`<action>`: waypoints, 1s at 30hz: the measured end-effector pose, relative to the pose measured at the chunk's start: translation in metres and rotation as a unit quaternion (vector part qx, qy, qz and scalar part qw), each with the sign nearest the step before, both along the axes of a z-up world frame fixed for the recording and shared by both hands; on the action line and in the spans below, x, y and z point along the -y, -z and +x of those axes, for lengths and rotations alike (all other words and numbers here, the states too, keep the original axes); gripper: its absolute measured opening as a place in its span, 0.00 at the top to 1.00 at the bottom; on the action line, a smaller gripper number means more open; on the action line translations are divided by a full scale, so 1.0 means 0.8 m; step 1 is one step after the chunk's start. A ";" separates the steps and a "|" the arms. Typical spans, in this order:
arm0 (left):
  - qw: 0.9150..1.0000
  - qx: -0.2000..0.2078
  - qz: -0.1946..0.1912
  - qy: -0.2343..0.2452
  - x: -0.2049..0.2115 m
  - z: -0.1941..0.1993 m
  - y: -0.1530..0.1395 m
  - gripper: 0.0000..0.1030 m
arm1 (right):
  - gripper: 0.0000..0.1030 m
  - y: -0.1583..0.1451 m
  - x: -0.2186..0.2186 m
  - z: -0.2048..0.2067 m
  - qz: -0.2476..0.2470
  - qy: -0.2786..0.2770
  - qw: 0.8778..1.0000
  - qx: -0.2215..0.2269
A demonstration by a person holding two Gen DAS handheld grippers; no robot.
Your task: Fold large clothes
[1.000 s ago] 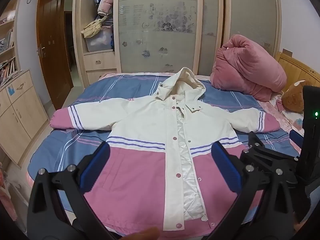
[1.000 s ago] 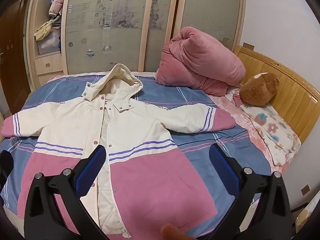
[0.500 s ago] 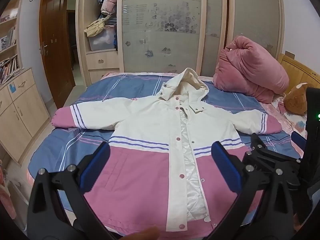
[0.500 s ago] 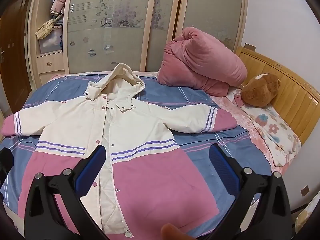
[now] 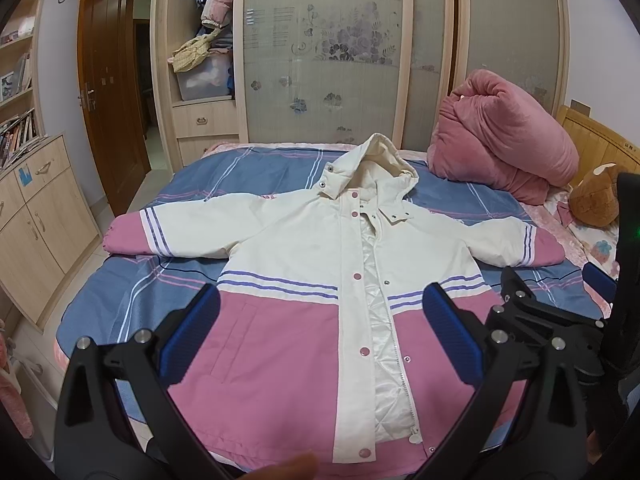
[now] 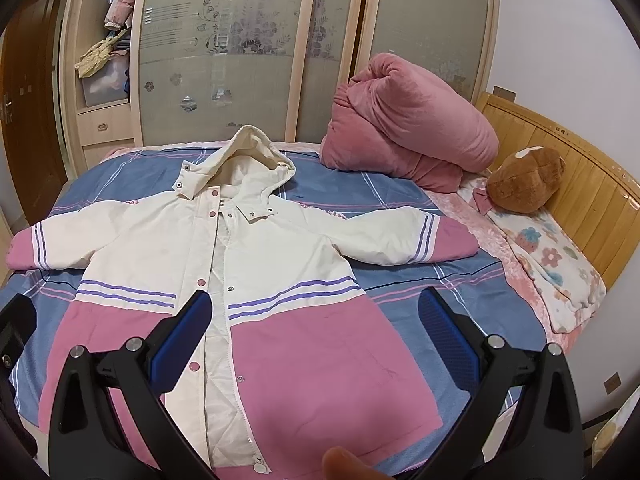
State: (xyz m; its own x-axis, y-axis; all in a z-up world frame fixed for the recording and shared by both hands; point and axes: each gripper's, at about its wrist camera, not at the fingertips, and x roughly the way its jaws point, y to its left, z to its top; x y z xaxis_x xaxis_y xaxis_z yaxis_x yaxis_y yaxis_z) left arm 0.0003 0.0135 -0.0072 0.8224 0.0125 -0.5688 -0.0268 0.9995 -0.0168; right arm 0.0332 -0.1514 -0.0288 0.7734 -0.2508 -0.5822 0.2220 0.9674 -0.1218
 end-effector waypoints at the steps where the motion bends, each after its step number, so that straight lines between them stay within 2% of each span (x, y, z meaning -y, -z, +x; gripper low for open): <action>1: 1.000 0.000 0.001 0.000 0.000 -0.001 0.000 0.02 | 0.01 0.000 0.000 0.000 0.000 0.000 1.000 0.000; 30: 1.000 -0.004 0.004 0.001 0.006 0.003 0.007 0.02 | 0.01 0.007 0.004 -0.003 0.008 -0.002 1.000 0.000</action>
State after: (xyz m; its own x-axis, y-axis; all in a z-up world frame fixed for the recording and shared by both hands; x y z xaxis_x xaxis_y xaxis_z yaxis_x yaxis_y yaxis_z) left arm 0.0025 0.0083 -0.0129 0.8178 0.0163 -0.5752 -0.0256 0.9996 -0.0081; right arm 0.0310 -0.1542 -0.0346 0.7739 -0.2394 -0.5863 0.2190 0.9699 -0.1069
